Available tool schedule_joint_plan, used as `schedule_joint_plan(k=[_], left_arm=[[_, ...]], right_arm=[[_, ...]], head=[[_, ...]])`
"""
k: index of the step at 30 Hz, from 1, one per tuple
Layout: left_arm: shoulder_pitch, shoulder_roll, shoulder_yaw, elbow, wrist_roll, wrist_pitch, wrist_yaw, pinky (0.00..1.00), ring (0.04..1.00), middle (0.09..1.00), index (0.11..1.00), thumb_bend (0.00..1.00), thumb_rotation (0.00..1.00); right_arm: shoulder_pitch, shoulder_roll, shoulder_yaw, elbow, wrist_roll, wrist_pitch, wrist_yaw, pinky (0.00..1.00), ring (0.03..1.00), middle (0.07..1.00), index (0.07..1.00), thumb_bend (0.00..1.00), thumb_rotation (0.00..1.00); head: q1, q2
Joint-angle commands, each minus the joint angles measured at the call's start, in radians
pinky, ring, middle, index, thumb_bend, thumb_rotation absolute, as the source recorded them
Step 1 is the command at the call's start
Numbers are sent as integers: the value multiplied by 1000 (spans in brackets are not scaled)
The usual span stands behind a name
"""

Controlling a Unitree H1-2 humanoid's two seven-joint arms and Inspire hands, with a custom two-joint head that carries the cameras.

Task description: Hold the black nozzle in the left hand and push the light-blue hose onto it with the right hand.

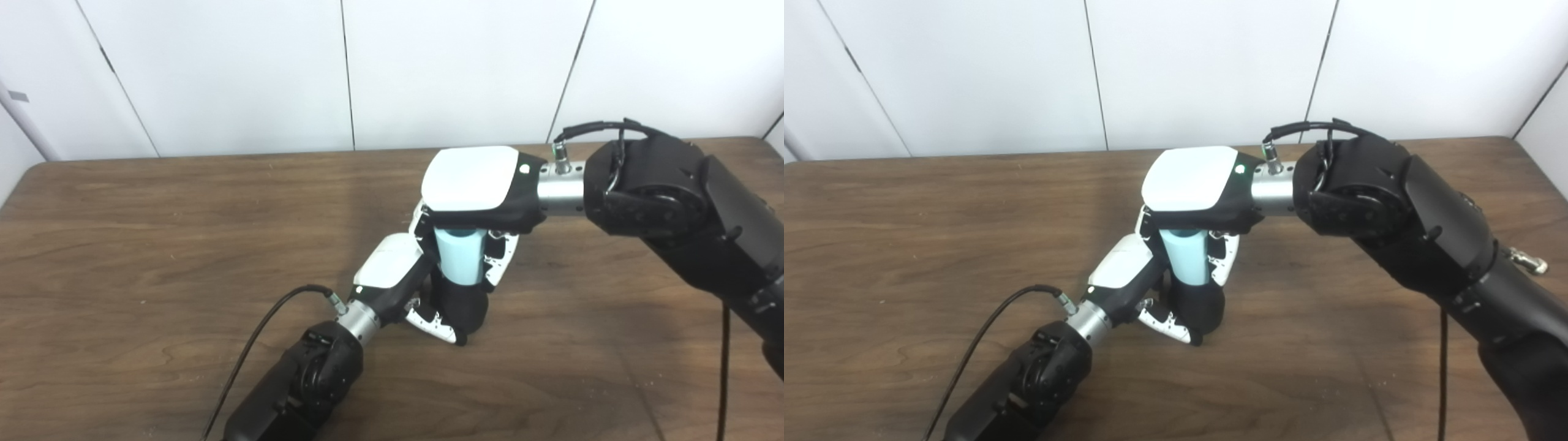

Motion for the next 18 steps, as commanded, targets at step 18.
schedule_joint_plan(k=[18], left_arm=[[68,32,-50,66,13,41,-138,428,430,472,486,527,0]], right_arm=[[206,-43,-160,18,-43,-199,-233,323,411,510,539,495,0]], head=[[-4,-2]])
